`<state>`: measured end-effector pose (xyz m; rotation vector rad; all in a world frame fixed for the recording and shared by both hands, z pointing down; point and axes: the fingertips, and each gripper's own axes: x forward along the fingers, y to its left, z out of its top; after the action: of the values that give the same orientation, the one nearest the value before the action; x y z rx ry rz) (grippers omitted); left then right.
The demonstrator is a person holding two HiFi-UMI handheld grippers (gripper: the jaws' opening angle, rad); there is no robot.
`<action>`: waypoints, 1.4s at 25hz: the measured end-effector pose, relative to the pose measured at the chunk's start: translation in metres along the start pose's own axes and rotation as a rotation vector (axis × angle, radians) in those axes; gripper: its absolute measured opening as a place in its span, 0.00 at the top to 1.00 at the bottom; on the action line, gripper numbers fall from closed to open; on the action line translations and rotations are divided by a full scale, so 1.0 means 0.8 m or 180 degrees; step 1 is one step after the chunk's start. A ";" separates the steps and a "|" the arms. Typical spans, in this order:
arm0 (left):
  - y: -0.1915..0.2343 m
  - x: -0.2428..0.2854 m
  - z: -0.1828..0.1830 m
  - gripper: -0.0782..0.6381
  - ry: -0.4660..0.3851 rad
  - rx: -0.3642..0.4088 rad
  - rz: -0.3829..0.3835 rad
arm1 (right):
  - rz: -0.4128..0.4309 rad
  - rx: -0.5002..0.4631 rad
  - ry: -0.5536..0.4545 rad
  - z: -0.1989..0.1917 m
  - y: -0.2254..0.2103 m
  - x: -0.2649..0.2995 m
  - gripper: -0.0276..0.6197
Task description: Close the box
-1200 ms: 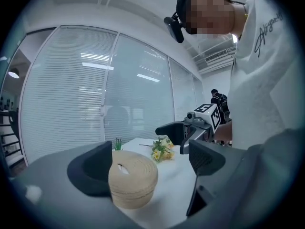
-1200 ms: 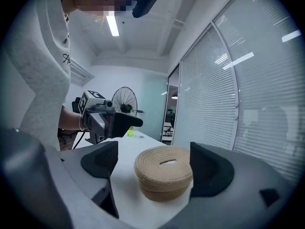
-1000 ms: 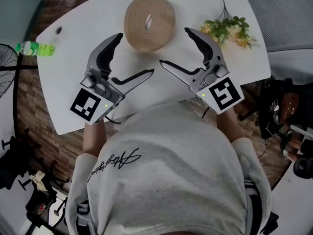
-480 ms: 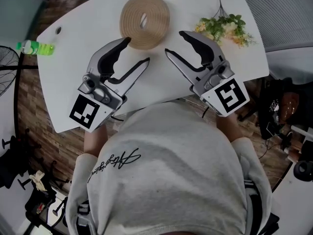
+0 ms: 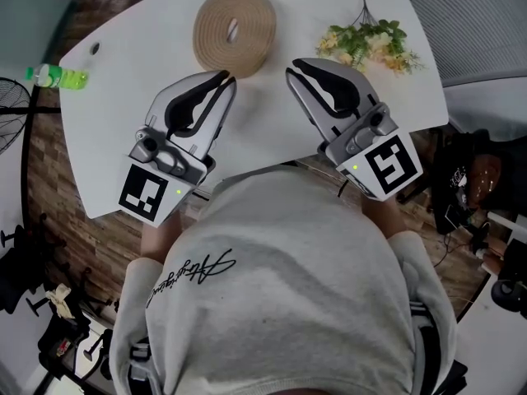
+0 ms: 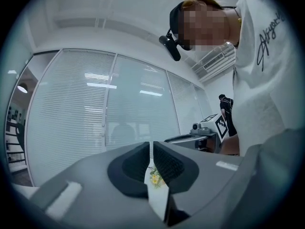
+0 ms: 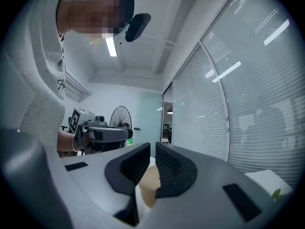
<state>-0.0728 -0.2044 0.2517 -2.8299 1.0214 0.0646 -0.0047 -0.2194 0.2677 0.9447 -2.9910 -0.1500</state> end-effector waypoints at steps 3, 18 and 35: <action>-0.006 -0.001 0.004 0.89 -0.0035 0.0012 0.0039 | -0.0006 0.0029 -0.0050 0.004 0.000 -0.006 0.95; -0.037 -0.006 0.021 0.90 -0.0112 0.0149 0.0121 | 0.0022 -0.0091 -0.0157 0.016 0.009 -0.033 0.96; -0.054 -0.010 0.020 0.90 -0.0069 0.0233 0.0254 | -0.0080 -0.0086 -0.0235 0.026 0.008 -0.053 0.96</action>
<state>-0.0511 -0.1640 0.2416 -2.7168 1.1085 0.0646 0.0254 -0.1881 0.2485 0.9960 -3.0362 -0.2300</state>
